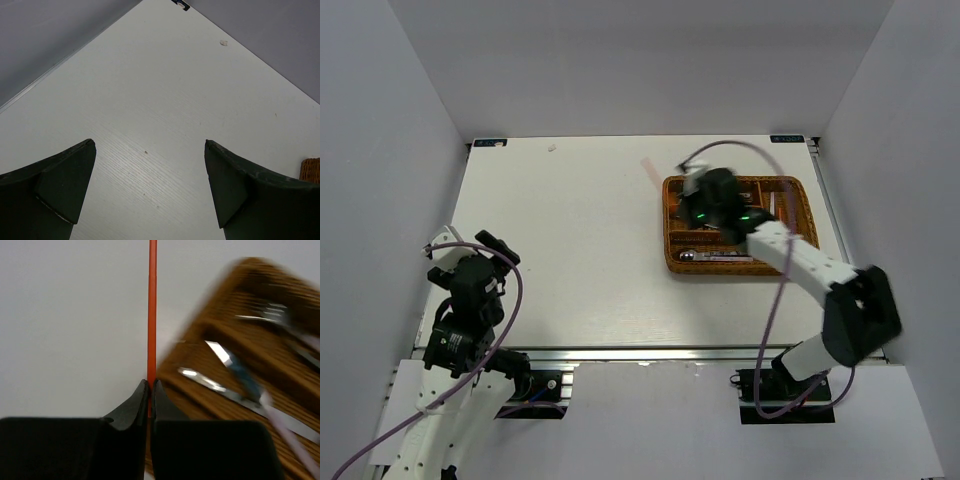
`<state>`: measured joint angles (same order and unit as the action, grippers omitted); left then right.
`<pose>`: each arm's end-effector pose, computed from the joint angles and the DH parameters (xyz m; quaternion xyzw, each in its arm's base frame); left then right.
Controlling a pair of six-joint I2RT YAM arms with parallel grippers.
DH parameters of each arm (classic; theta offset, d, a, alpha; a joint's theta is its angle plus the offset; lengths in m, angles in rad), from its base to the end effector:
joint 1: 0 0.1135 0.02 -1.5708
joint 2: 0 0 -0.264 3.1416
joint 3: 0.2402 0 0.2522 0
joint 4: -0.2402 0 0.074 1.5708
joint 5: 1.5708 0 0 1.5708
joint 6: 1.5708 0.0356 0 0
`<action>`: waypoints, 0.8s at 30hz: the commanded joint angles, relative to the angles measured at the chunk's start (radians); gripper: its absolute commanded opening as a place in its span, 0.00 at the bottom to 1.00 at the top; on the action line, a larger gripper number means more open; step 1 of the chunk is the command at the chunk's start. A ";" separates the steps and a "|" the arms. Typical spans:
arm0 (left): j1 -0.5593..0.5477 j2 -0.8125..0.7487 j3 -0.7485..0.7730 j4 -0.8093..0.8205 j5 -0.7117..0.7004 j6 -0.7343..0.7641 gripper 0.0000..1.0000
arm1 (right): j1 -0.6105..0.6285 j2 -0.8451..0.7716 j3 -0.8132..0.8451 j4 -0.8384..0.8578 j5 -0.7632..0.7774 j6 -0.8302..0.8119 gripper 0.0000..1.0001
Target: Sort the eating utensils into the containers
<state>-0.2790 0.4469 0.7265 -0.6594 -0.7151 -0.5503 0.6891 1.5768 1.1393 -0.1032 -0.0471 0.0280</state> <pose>0.0973 -0.0036 0.3155 -0.2994 0.7418 0.0535 0.5976 0.2790 0.2320 0.2717 -0.2933 0.8192 0.1920 0.4539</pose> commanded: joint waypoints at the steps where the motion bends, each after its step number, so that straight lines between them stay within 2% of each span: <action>1: -0.003 -0.019 0.005 -0.002 0.016 0.001 0.98 | -0.221 -0.184 -0.143 0.042 0.036 -0.022 0.00; 3: -0.003 -0.033 0.004 0.009 0.023 0.006 0.98 | -0.381 -0.239 -0.223 0.054 0.033 -0.095 0.00; 8: -0.003 -0.040 -0.001 0.021 0.055 0.018 0.98 | -0.557 -0.250 -0.277 0.151 0.202 -0.093 0.00; 10: -0.003 -0.036 -0.002 0.024 0.063 0.021 0.98 | -0.591 -0.225 -0.282 0.168 0.187 -0.083 0.00; 14: -0.003 -0.034 -0.004 0.030 0.080 0.029 0.98 | -0.664 -0.204 -0.296 0.155 0.254 -0.109 0.00; 17: -0.003 -0.039 -0.006 0.038 0.094 0.032 0.98 | -0.744 -0.210 -0.317 0.131 0.225 -0.079 0.00; 20: -0.003 -0.037 -0.007 0.040 0.101 0.035 0.98 | -0.757 -0.202 -0.354 0.125 0.167 -0.065 0.00; 24: -0.003 -0.039 -0.009 0.041 0.100 0.035 0.98 | -0.757 -0.135 -0.375 0.105 0.190 -0.053 0.00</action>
<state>-0.2790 0.4084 0.7261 -0.6415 -0.6312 -0.5274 -0.0731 1.4090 0.7815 -0.0032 0.1486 -0.0395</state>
